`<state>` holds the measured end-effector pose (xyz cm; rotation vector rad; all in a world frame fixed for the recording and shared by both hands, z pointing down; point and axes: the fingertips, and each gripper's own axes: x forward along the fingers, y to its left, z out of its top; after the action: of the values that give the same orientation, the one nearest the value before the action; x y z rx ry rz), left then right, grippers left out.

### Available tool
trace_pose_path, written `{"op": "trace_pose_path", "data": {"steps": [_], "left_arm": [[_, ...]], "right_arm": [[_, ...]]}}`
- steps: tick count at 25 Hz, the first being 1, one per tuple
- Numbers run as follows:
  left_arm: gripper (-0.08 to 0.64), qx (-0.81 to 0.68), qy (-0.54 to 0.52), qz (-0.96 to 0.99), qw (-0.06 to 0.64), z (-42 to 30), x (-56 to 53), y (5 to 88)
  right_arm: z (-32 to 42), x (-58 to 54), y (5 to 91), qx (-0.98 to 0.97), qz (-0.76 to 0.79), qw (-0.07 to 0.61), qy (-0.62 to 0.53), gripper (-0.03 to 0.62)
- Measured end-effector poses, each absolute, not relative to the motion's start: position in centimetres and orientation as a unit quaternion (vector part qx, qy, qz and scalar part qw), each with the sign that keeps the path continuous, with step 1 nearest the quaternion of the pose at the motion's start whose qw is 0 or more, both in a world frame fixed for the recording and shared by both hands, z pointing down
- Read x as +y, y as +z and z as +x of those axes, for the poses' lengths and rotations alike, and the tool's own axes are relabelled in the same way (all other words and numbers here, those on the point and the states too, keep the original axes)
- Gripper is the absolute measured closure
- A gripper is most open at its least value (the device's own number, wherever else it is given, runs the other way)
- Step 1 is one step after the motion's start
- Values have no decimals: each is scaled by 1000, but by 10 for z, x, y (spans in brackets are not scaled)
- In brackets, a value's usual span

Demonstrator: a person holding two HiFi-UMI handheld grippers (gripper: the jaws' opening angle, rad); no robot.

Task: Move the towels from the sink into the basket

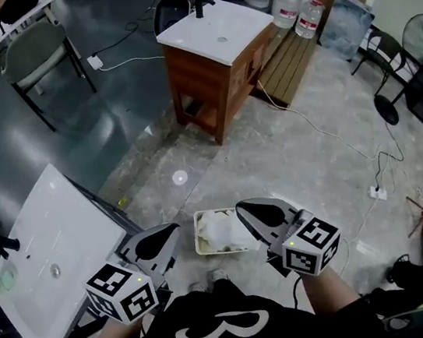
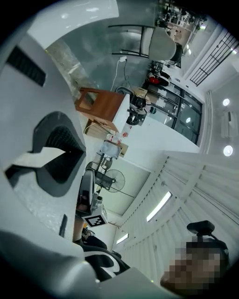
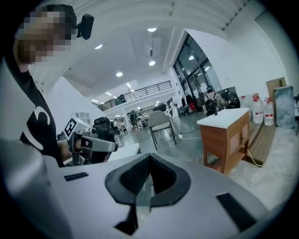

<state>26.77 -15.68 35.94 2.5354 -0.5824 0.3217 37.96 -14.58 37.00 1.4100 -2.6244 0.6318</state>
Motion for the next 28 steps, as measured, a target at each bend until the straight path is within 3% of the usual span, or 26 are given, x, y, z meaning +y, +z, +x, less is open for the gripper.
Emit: {"op": "trace_pose_path", "data": {"steps": [9, 28], "left_arm": [[554, -204, 71, 953, 211, 224, -159, 303], [554, -194, 72, 956, 206, 216, -152, 317]], "right_arm": [[323, -140, 290, -879, 453, 0, 151, 589], [302, -128, 304, -885, 439, 16, 158, 589]]}}
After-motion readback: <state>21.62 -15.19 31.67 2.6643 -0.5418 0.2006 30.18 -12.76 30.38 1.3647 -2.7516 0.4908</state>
